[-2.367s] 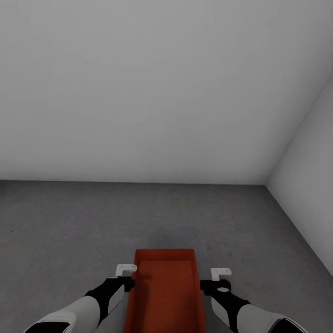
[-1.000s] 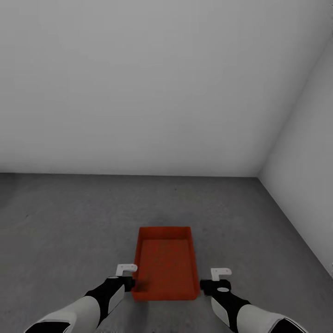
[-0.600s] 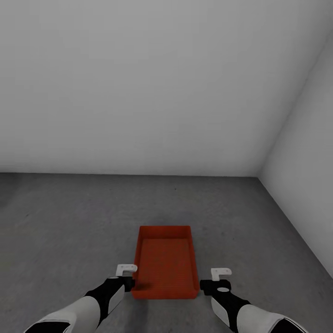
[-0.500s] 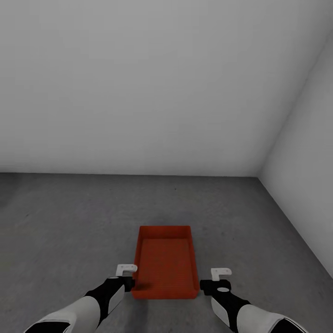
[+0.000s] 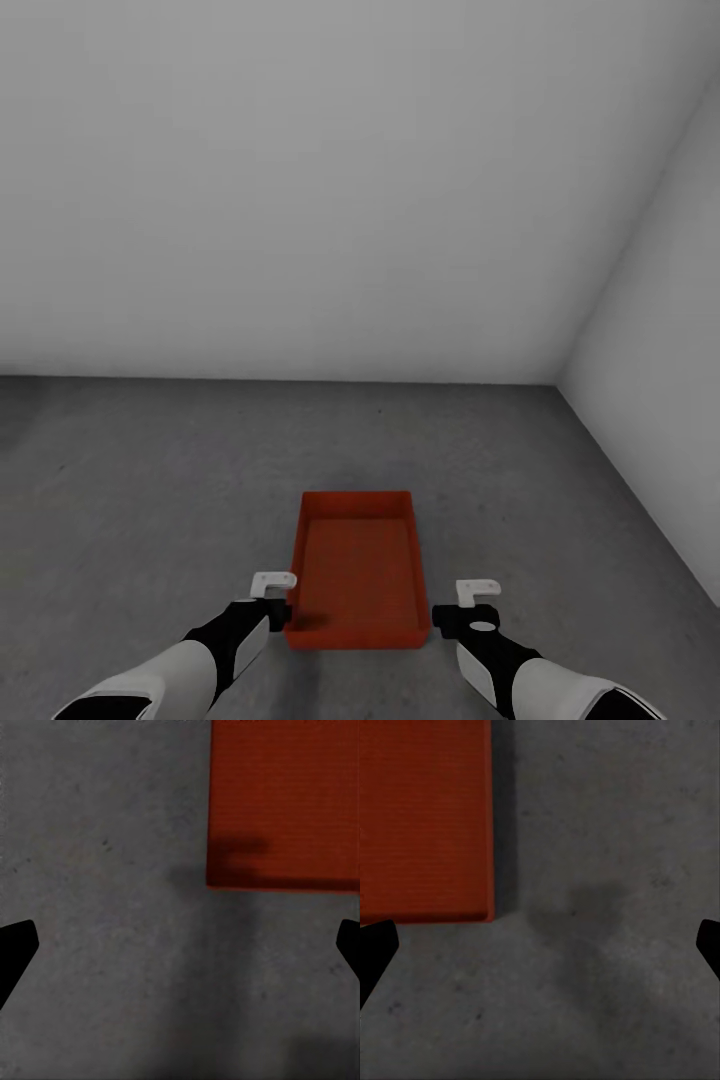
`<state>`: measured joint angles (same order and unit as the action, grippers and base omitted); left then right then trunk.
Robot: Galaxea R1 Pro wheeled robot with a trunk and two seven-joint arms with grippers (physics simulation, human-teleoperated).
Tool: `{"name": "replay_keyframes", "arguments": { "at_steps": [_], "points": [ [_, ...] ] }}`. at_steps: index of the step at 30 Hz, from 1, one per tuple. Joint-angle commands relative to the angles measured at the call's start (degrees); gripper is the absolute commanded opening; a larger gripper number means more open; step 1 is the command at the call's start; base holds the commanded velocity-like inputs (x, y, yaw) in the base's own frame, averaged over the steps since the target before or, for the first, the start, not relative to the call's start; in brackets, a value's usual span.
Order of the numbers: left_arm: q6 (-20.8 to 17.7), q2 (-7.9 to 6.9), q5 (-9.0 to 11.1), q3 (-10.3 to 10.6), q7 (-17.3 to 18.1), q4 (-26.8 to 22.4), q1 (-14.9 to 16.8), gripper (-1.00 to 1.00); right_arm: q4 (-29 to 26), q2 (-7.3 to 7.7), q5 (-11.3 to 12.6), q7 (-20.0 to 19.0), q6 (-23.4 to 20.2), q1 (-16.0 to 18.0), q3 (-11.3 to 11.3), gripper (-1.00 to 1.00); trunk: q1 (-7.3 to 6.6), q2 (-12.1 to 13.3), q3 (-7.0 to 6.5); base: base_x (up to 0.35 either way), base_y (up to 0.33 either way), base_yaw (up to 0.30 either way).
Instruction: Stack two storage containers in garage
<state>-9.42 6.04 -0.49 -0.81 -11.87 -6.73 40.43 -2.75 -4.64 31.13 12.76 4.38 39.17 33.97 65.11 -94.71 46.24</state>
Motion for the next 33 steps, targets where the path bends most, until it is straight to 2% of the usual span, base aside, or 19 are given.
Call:
{"name": "replay_keyframes", "arguments": {
  "at_steps": [1, 22, 33],
  "points": [
    [-0.34, 0.02, -0.04, -0.07, -0.17, -0.12, -0.02, 1.00, 0.03, -0.01, 0.60, 0.16, 0.19, 0.03, 0.48, 1.00, -0.23, 0.40, -0.14, 0.000, 0.000, 0.000],
    [-0.34, 0.02, -0.04, -0.05, -0.17, -0.12, 0.00, 1.00, 0.03, -0.01, 0.60, 0.16, 0.19, 0.03, 0.48, 1.00, -4.84, 8.82, -3.95, 0.000, 0.000, 0.000],
    [-0.34, 0.02, -0.02, -0.04, -0.16, -0.09, 0.00, 1.00, 0.03, -0.11, 0.60, 0.16, 0.10, 0.03, 0.48, 1.00, -7.26, 13.23, -6.75, 0.000, 0.000, 0.000]
  ]
}}
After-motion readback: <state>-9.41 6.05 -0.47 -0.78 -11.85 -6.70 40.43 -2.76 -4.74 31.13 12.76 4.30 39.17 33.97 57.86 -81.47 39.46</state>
